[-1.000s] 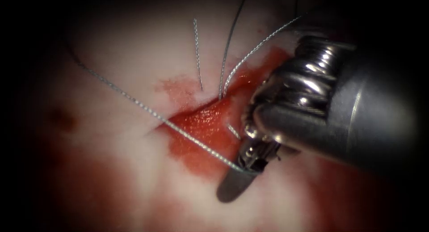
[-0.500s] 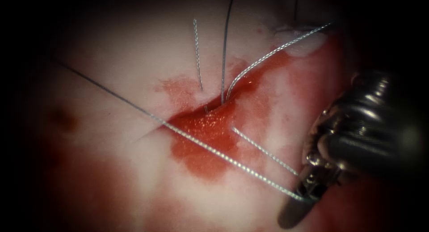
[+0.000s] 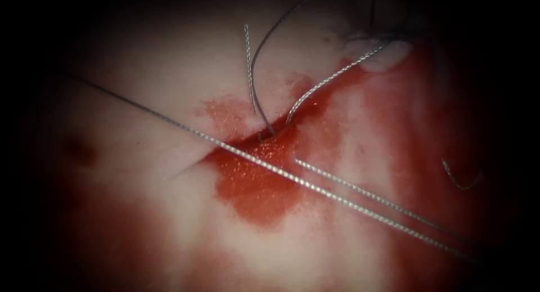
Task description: Wound Closure
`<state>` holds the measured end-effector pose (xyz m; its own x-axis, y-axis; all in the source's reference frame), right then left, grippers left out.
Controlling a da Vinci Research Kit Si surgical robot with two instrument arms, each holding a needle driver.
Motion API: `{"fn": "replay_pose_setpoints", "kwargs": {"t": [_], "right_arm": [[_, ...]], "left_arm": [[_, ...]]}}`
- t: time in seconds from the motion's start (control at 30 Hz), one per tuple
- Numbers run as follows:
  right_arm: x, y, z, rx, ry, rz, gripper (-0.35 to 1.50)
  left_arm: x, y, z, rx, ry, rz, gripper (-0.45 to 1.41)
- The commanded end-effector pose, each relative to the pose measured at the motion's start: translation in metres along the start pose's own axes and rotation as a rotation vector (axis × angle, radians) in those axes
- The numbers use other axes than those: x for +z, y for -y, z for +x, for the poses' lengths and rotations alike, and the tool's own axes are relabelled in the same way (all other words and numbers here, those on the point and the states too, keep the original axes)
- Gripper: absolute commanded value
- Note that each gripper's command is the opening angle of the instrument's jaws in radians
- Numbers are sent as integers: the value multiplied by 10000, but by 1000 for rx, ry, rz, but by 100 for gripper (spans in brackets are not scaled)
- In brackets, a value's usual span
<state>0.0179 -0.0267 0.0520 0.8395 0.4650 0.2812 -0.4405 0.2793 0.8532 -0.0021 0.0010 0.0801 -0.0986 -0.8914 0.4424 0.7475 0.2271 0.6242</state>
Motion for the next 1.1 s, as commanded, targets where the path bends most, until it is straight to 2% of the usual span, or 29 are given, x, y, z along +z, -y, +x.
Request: {"fn": "replay_pose_setpoints", "kwargs": {"t": [0.03,0.13,0.37,0.6,0.93,1.1], "right_arm": [[-2,3,0,-11,1,-2,-35],[-1,-1,-20,-29,-4,-4,-35],[-2,-4,-55,-56,6,-32,-35],[0,-7,-80,-69,9,-38,-35],[-4,-11,-133,-110,26,-58,-35],[-5,-9,-147,-111,-18,-51,-35]], "left_arm": [[4,1,-11,5,12,-10,-45],[-4,-8,-16,7,26,-61,-45],[-19,-23,-25,-7,38,-106,-45],[-31,-37,-32,-16,44,-132,-45],[-41,-46,-37,-30,49,-156,-45],[-47,-53,-39,-29,50,-162,-45]]}}
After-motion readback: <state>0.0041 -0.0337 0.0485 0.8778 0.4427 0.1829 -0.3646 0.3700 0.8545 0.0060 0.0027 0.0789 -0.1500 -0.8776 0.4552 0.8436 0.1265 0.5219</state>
